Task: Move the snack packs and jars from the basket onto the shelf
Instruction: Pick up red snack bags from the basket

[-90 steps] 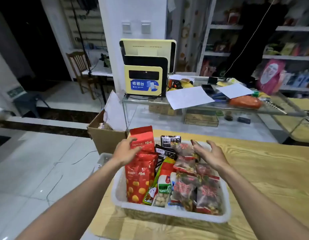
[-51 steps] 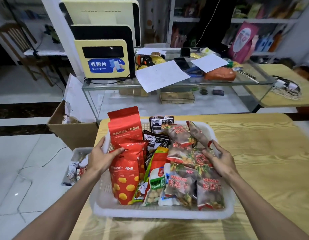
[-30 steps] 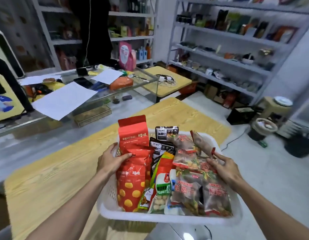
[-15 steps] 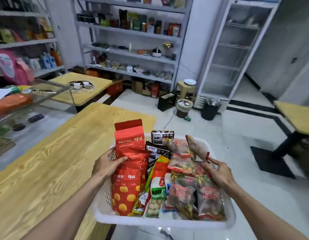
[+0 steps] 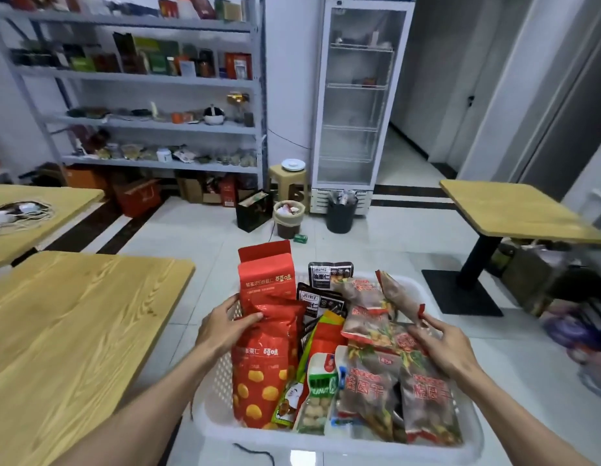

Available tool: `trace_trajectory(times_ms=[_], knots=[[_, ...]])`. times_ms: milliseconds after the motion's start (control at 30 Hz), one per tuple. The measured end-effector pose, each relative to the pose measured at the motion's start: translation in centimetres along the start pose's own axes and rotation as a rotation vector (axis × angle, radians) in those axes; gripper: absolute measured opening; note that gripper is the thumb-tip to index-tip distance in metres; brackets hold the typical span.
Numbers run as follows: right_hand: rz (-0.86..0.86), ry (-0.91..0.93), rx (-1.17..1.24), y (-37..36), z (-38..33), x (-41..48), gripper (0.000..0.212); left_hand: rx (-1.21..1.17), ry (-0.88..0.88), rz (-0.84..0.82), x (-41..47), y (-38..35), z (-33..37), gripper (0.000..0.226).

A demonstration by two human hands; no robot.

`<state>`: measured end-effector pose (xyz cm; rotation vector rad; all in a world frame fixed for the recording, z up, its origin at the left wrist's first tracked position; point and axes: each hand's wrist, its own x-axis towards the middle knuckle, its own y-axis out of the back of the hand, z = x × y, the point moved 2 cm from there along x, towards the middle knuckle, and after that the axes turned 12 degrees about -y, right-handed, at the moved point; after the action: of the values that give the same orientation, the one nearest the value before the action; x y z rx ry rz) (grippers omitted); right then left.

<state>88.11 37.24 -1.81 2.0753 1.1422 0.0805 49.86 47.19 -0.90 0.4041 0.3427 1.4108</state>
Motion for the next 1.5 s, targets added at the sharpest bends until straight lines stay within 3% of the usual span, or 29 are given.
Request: trace_trajectory(times_ms=[367, 700, 967, 1500], knots=[[0.181, -0.152, 0.000, 13.2, 5.6, 15.9, 0.058, 0.008, -0.111, -0.169, 14.3, -18.7, 10.7, 0.069], [0.274, -0.307, 0.059, 22.4, 9.3, 34.5, 0.056, 0.006, -0.167, -0.353, 32.4, -38.5, 18.0, 0.073], [0.345, -0.326, 0.095, 32.9, 10.3, 49.1, 0.062, -0.015, -0.232, -0.455, 45.9, -52.4, 27.1, 0.074], [0.267, -0.268, 0.065, 53.2, 14.9, 83.7, 0.060, -0.003, -0.191, -0.341, 61.8, -81.1, 40.4, 0.074]])
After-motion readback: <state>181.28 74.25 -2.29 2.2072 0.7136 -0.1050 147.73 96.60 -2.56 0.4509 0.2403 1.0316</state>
